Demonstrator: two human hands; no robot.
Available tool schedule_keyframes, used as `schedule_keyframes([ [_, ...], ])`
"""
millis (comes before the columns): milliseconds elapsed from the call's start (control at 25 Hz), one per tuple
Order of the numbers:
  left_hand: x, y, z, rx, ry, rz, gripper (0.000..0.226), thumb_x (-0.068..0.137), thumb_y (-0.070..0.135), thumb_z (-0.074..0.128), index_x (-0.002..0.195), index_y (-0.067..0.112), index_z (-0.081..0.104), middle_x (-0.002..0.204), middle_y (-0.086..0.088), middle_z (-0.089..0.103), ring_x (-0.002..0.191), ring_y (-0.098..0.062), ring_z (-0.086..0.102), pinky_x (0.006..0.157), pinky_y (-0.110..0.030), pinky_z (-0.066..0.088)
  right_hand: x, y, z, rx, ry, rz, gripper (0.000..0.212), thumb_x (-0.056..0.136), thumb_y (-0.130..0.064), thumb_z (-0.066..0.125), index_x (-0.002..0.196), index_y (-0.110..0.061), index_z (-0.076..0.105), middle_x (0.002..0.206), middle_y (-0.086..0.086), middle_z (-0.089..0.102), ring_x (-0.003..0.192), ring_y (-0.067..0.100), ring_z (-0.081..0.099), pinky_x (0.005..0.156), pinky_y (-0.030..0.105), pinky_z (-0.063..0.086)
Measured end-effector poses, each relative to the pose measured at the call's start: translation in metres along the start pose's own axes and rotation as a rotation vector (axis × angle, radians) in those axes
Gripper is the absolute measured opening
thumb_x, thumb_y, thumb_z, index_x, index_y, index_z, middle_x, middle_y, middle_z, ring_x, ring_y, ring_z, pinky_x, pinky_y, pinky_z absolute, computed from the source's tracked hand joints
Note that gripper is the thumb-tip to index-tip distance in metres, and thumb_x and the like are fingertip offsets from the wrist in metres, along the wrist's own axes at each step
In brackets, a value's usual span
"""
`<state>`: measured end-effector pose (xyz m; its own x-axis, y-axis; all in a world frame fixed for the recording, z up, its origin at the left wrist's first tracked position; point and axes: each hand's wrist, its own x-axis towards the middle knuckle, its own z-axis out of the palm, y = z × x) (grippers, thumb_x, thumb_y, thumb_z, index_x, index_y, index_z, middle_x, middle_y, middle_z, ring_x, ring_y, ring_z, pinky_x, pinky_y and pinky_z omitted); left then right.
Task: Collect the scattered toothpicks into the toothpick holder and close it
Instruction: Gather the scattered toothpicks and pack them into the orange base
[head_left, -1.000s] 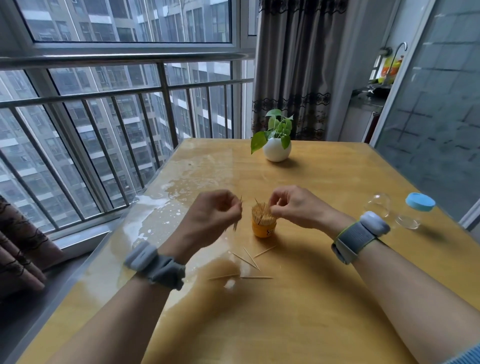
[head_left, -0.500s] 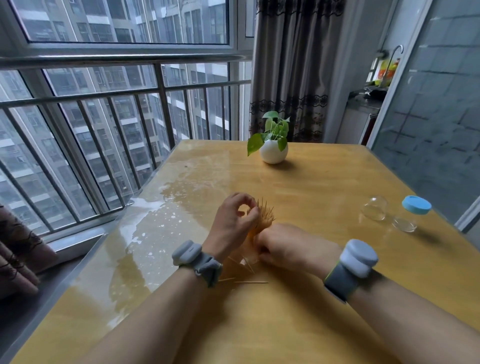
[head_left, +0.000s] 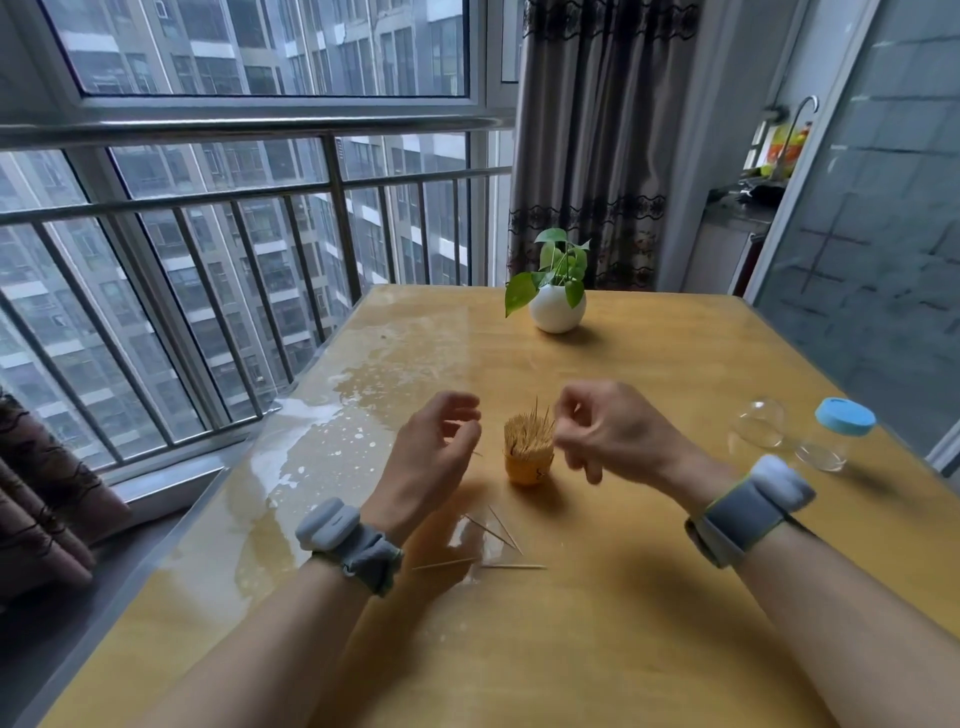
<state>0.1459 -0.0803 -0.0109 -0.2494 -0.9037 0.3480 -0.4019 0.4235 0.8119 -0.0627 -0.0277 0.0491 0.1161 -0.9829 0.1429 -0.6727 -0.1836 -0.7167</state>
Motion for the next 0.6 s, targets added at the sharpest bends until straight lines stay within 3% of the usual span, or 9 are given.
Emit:
schedule_keyframes([
  [120, -0.007, -0.003, -0.015, 0.381, -0.269, 0.044, 0.026, 0.092, 0.025, 0.058, 0.116, 0.027, 0.068, 0.112, 0.010, 0.067, 0.093, -0.003, 0.061, 0.083, -0.025, 0.053, 0.014, 0.001, -0.007, 0.157, 0.196, -0.044, 0.006, 0.082, -0.008, 0.061, 0.077, -0.005, 0.058, 0.059, 0.008, 0.068, 0.044, 0.022, 0.059, 0.044, 0.032, 0.046],
  [200, -0.012, -0.007, -0.016, 0.545, -0.419, 0.058, 0.032, 0.093, 0.031, 0.056, 0.123, 0.031, 0.065, 0.123, 0.011, 0.061, 0.104, -0.006, 0.058, 0.091, -0.033, 0.052, 0.023, 0.003, 0.003, 0.007, 0.217, -0.060, 0.007, 0.080, -0.014, 0.064, 0.075, -0.011, 0.061, 0.059, -0.001, 0.063, 0.049, 0.013, 0.054, 0.049, 0.028, 0.044],
  [320, -0.008, -0.015, -0.013, 0.634, -0.322, 0.066, 0.046, 0.096, 0.028, 0.051, 0.141, 0.027, 0.051, 0.139, 0.006, 0.050, 0.124, -0.014, 0.047, 0.101, -0.038, 0.047, 0.025, 0.006, 0.007, -0.278, 0.068, -0.016, 0.006, 0.083, -0.023, 0.067, 0.081, -0.017, 0.067, 0.069, -0.005, 0.063, 0.066, 0.014, 0.058, 0.056, 0.026, 0.044],
  [400, 0.000, -0.017, -0.009, 0.690, -0.331, 0.080, 0.047, 0.098, 0.023, 0.047, 0.145, 0.025, 0.047, 0.143, 0.004, 0.047, 0.126, -0.018, 0.045, 0.102, -0.039, 0.046, 0.017, -0.001, -0.002, -0.346, 0.128, 0.015, 0.009, 0.085, -0.027, 0.066, 0.085, -0.018, 0.066, 0.073, -0.005, 0.062, 0.070, 0.016, 0.059, 0.059, 0.027, 0.043],
  [480, 0.006, -0.018, -0.006, 0.753, -0.365, 0.112, 0.037, 0.099, 0.021, 0.045, 0.135, 0.026, 0.055, 0.136, 0.005, 0.051, 0.118, -0.019, 0.049, 0.095, -0.038, 0.049, 0.003, -0.015, -0.006, -0.402, 0.161, 0.003, 0.011, 0.087, -0.029, 0.064, 0.084, -0.018, 0.065, 0.076, -0.002, 0.065, 0.074, 0.019, 0.060, 0.062, 0.030, 0.044],
  [600, 0.012, -0.018, -0.005, 0.781, -0.305, 0.120, 0.024, 0.098, 0.023, 0.048, 0.111, 0.027, 0.067, 0.113, 0.005, 0.061, 0.101, -0.017, 0.057, 0.082, -0.036, 0.053, -0.018, -0.031, 0.039, -0.525, -0.170, 0.033, 0.019, 0.085, -0.035, 0.064, 0.078, -0.018, 0.062, 0.080, 0.002, 0.065, 0.078, 0.023, 0.060, 0.065, 0.029, 0.044],
])
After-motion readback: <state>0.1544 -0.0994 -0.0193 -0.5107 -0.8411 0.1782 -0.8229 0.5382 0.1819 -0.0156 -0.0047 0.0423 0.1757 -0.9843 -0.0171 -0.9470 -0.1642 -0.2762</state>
